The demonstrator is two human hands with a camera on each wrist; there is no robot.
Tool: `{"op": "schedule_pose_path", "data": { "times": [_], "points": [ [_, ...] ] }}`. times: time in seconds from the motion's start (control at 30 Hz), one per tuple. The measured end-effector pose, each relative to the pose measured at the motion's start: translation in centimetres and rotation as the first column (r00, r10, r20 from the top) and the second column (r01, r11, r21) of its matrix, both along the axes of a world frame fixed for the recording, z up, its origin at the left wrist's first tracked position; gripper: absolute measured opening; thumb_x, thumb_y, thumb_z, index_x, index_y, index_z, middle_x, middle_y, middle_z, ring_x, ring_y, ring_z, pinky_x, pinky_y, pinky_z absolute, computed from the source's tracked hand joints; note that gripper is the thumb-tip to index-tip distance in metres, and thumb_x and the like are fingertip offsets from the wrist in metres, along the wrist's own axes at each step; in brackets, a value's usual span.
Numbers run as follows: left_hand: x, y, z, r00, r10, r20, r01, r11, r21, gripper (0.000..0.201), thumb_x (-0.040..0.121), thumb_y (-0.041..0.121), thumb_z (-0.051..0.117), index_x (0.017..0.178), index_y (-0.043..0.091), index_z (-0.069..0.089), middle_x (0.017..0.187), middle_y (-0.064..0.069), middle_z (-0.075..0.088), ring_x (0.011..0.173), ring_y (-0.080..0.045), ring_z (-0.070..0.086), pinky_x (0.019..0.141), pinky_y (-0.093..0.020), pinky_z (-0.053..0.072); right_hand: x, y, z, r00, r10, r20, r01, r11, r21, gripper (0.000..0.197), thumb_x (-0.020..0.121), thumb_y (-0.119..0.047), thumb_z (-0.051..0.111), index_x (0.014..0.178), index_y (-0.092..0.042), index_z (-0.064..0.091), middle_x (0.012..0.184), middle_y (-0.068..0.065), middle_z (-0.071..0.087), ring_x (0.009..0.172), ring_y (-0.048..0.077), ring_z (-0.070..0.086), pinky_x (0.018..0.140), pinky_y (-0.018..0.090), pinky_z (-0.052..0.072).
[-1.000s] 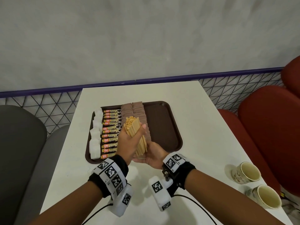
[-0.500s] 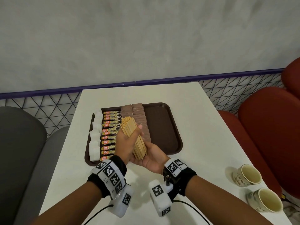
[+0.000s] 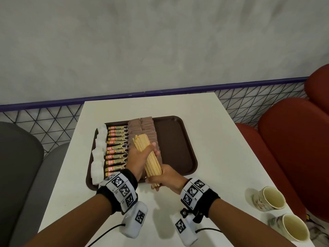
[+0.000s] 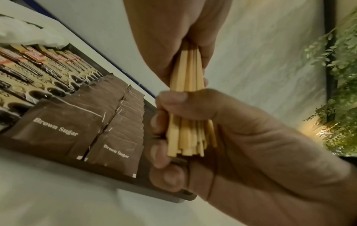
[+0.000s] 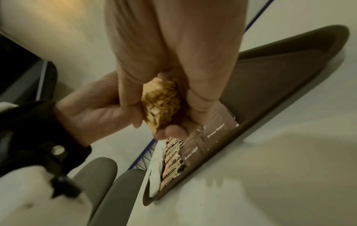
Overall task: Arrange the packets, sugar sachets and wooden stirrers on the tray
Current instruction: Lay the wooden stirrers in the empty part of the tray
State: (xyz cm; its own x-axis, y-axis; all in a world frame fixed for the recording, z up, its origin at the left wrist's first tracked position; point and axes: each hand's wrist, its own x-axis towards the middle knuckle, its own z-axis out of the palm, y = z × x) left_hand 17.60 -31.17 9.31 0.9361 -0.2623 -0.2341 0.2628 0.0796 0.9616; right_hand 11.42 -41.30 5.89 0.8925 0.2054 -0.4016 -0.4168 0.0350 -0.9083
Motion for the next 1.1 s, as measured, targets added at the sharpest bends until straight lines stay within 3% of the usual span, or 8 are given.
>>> {"op": "schedule_pose_path", "data": {
  "times": [0.1, 0.2, 0.3, 0.47, 0.77, 0.93, 1.03, 1.1],
  "points": [
    [0.3, -0.8, -0.4, 0.999, -0.032, -0.035, 0.032, 0.999, 0.014, 0.011, 0.087, 0.015, 0.062, 0.077, 0.013, 0.059, 0.066, -0.003, 0.064, 0.066, -0.017, 0.065, 0.067, -0.030, 0.056, 0.0, -0.1, -0.8, 0.996, -0.085, -0.026, 0.085, 0.996, 0.000, 0.013, 0.075, -0.001, 0.057, 0.087, -0.006, 0.054, 0.066, 0.008, 0.049, 0.052, 0.014, 0.048, 0.048, 0.024, 0.039],
    [1.0, -1.5, -1.2, 0.988, -0.082, -0.127, 0.084, 0.996, 0.008, 0.016, 0.085, 0.022, 0.066, 0.092, 0.008, 0.060, 0.075, -0.006, 0.063, 0.068, -0.016, 0.065, 0.066, -0.029, 0.056, -0.2, -0.3, -0.9, 0.985, -0.141, -0.098, 0.146, 0.988, 0.044, 0.011, 0.079, 0.002, 0.050, 0.087, -0.005, 0.051, 0.060, 0.007, 0.045, 0.047, 0.014, 0.043, 0.043, 0.021, 0.033],
    [1.5, -2.3, -1.8, 0.948, -0.163, -0.275, 0.151, 0.987, -0.063, 0.035, 0.085, 0.026, 0.065, 0.114, 0.010, 0.054, 0.086, -0.007, 0.063, 0.079, -0.019, 0.064, 0.074, -0.034, 0.054, -0.1, -1.0, -0.9, 0.968, -0.188, -0.168, 0.205, 0.975, 0.089, 0.010, 0.080, 0.001, 0.047, 0.079, -0.008, 0.050, 0.058, 0.005, 0.044, 0.047, 0.013, 0.042, 0.042, 0.020, 0.030],
    [1.7, -3.6, -2.6, 0.895, -0.276, -0.350, 0.289, 0.957, -0.013, 0.038, 0.086, 0.020, 0.064, 0.121, 0.010, 0.051, 0.109, -0.012, 0.065, 0.100, -0.022, 0.063, 0.091, -0.040, 0.051, 1.0, -2.7, -1.2, 0.932, -0.218, -0.288, 0.277, 0.943, 0.183, 0.012, 0.083, 0.001, 0.045, 0.077, -0.008, 0.050, 0.059, 0.003, 0.046, 0.047, 0.012, 0.044, 0.045, 0.019, 0.033],
    [3.9, -7.6, -3.6, 0.910, -0.265, -0.320, 0.306, 0.948, 0.086, 0.023, 0.089, 0.006, 0.058, 0.111, 0.000, 0.054, 0.089, -0.014, 0.065, 0.082, -0.024, 0.064, 0.083, -0.040, 0.052, 3.1, -6.0, -1.2, 0.926, -0.208, -0.315, 0.242, 0.967, 0.074, 0.009, 0.083, -0.001, 0.053, 0.076, -0.006, 0.056, 0.066, 0.008, 0.052, 0.054, 0.015, 0.052, 0.050, 0.021, 0.044],
    [5.0, -9.4, -4.3, 0.926, -0.227, -0.302, 0.262, 0.962, 0.078, 0.025, 0.090, 0.003, 0.055, 0.114, 0.008, 0.050, 0.089, -0.011, 0.062, 0.079, -0.020, 0.062, 0.073, -0.030, 0.052, 4.6, -10.1, -0.8, 0.938, -0.126, -0.322, 0.097, 0.990, -0.104, 0.020, 0.083, -0.012, 0.062, 0.103, -0.008, 0.060, 0.093, 0.007, 0.063, 0.084, 0.015, 0.059, 0.073, 0.022, 0.050],
    [6.1, -10.2, -5.7, 0.936, -0.197, -0.290, 0.251, 0.954, 0.161, 0.024, 0.089, 0.004, 0.058, 0.113, 0.005, 0.054, 0.088, -0.011, 0.065, 0.079, -0.020, 0.063, 0.069, -0.027, 0.051, 5.4, -12.6, -1.0, 0.905, -0.342, -0.253, 0.280, 0.926, -0.252, 0.042, 0.087, -0.005, 0.055, 0.128, -0.001, 0.045, 0.108, 0.011, 0.058, 0.099, 0.018, 0.056, 0.093, 0.029, 0.046],
    [6.7, -10.8, -6.7, 0.941, -0.188, -0.282, 0.258, 0.936, 0.238, 0.028, 0.087, 0.007, 0.062, 0.114, 0.002, 0.057, 0.092, -0.011, 0.067, 0.085, -0.023, 0.064, 0.078, -0.034, 0.052, 6.0, -13.6, -1.5, 0.871, -0.457, -0.182, 0.392, 0.868, -0.305, 0.047, 0.090, -0.003, 0.050, 0.135, 0.003, 0.038, 0.114, 0.013, 0.055, 0.105, 0.020, 0.054, 0.097, 0.029, 0.043]
  ]
}}
